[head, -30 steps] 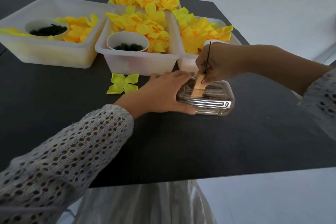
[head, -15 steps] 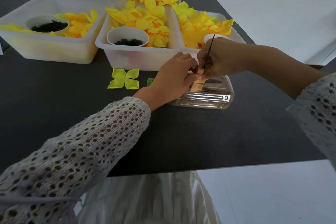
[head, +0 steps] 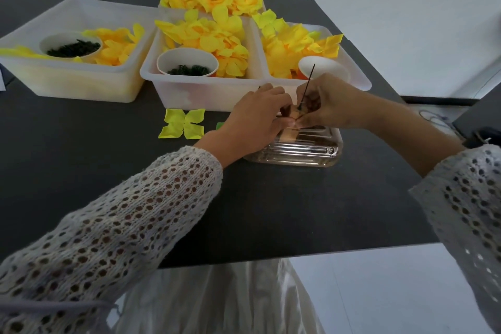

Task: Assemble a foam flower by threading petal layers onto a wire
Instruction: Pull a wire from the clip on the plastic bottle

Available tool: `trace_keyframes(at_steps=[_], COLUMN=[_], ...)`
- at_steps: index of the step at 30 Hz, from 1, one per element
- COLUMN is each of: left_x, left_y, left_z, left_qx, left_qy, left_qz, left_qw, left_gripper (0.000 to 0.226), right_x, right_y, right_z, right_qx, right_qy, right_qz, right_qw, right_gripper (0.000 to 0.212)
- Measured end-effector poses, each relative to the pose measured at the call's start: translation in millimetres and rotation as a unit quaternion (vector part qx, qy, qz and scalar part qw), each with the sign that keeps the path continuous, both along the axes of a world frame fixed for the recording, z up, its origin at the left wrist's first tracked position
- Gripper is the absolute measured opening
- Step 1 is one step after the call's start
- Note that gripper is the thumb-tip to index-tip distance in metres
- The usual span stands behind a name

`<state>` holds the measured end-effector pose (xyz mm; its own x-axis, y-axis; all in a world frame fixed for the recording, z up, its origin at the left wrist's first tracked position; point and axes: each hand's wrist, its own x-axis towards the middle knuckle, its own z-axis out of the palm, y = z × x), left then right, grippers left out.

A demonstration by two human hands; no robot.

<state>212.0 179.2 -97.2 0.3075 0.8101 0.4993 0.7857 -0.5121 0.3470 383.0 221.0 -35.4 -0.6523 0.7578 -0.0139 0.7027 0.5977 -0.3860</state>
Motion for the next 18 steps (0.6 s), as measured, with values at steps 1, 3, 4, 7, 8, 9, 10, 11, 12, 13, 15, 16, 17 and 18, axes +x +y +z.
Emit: trace_keyframes(at_steps=[1,3,4,7,8,9,10,11,12,13,15,16,17,18], left_x=[-0.5,-2.3,-2.9,-6.7,-9.9,-15.2,-23.0,-33.6,-46.8,-62.6,-98.8,-118.1,-138.3,-158.3], left_y=[-0.3,-0.1,0.3,3.1,3.9,3.1,0.7,-2.6,-6.9,-12.3,-25.1,-31.8,-38.5,-43.9], left_z=[-0.7,0.0,1.5,9.8,12.9,15.7,18.5,21.6,24.8,28.2,35.1,38.6,42.5,46.7], left_qx=[0.011,0.025,0.022,-0.038,-0.068,-0.101,-0.129,-0.143,-0.144,-0.141,-0.132,-0.123,-0.112,-0.100], left_qy=[0.010,0.026,0.030,0.025,0.021,0.006,-0.022,-0.059,-0.097,-0.132,-0.179,-0.189,-0.193,-0.191], left_qz=[0.006,0.013,0.017,0.013,-0.005,-0.028,-0.049,-0.060,-0.060,-0.051,-0.028,-0.016,-0.002,0.013], left_qw=[1.000,0.999,0.999,0.999,0.997,0.994,0.990,0.986,0.983,0.980,0.975,0.974,0.975,0.976], left_gripper=[0.019,0.021,0.022,0.026,0.028,0.030,0.034,0.038,0.039,0.039,0.034,0.031,0.028,0.026], right_x=[0.6,0.1,-1.4,-3.3,-0.2,5.0,11.9,18.9,24.9,27.3,18.1,5.6,-11.8,-31.0], right_y=[-0.3,-1.2,-2.3,-3.2,-2.0,-1.9,-2.9,-5.8,-12.1,-23.3,-57.9,-78.1,-98.3,-112.6], right_z=[-0.6,-1.0,-0.8,2.0,4.3,8.3,12.7,18.9,25.1,30.7,38.7,41.4,45.0,46.4], right_qx=[-0.002,-0.001,0.007,0.006,-0.016,-0.042,-0.060,-0.063,-0.058,-0.061,-0.118,-0.161,-0.207,-0.245], right_qy=[0.000,-0.004,-0.015,-0.038,-0.033,-0.032,-0.040,-0.071,-0.125,-0.185,-0.260,-0.274,-0.285,-0.284], right_qz=[-0.002,-0.011,-0.014,-0.027,-0.041,-0.062,-0.084,-0.101,-0.108,-0.105,-0.076,-0.050,-0.019,0.014], right_qw=[1.000,1.000,1.000,0.999,0.998,0.997,0.994,0.990,0.985,0.975,0.955,0.947,0.936,0.927], right_gripper=[0.024,0.027,0.026,0.022,0.025,0.029,0.032,0.029,0.022,0.018,0.025,0.027,0.029,0.032])
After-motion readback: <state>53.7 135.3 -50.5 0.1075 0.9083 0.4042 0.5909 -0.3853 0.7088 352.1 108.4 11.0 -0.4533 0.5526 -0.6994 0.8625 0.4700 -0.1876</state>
